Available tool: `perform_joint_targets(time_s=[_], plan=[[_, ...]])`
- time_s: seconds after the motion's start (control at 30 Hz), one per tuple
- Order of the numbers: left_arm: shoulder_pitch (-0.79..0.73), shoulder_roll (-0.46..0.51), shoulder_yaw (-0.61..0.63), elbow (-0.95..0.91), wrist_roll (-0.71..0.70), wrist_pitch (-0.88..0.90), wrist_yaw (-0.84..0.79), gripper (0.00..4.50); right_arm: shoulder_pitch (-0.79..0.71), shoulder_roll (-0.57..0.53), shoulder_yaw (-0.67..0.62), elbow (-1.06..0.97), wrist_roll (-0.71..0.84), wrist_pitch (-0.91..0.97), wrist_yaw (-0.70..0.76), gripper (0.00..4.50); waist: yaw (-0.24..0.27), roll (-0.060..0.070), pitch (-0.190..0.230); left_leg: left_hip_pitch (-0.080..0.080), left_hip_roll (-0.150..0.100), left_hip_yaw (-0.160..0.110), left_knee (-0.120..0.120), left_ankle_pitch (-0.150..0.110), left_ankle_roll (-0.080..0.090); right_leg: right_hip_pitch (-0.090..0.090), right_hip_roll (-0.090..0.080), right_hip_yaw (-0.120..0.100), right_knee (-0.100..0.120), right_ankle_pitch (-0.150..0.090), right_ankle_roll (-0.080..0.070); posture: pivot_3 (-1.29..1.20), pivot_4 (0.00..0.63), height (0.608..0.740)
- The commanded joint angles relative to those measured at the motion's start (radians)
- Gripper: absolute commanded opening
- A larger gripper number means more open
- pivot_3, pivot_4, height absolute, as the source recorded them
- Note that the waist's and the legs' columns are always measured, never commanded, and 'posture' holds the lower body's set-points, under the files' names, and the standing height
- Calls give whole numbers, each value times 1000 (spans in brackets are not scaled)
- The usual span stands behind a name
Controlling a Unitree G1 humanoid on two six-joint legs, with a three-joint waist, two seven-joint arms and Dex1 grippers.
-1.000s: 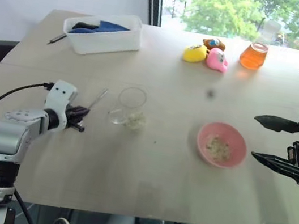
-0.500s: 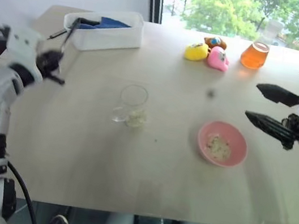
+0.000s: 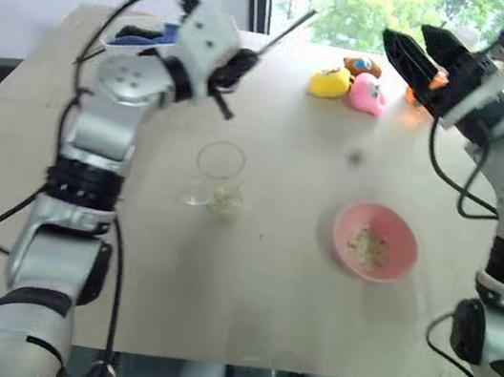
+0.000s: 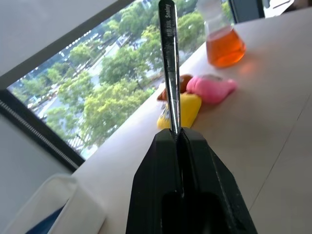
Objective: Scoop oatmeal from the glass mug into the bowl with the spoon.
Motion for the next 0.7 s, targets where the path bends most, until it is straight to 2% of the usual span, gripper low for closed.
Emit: perform_joint_targets(time_s=[0.03, 0.2, 0.63, 0.7], plan=[[-66, -36, 14, 17, 10, -64, 11, 70, -60, 66, -57, 41, 34, 56, -111, 4500, -7, 0, 0, 0, 0, 0, 0, 0, 0, 0, 0, 0, 0, 0, 0, 0, 150, 740], [-85, -53, 30, 21, -6, -67, -8, 70, -130, 175, -164, 91, 152, 106, -214, 4500, -33, 4, 2, 0, 0, 1, -2, 0, 0, -2, 0, 0, 0, 0, 0, 0, 150, 740], [-33, -63, 43, -139, -66, 65, -47, 70, -194, 255, -230, 138, 257, 113, -244, 4500, -33, 6, 4, 0, 0, 0, -2, 0, 0, -2, 0, 0, 1, 0, 0, 0, 150, 740], [-35, -66, 42, -144, -65, 77, -46, 0, -196, 263, -234, 140, 255, 92, -248, 3928, -33, 6, 4, 0, 0, 0, -2, 0, 0, -2, 0, 0, 1, 0, 0, 0, 150, 740]])
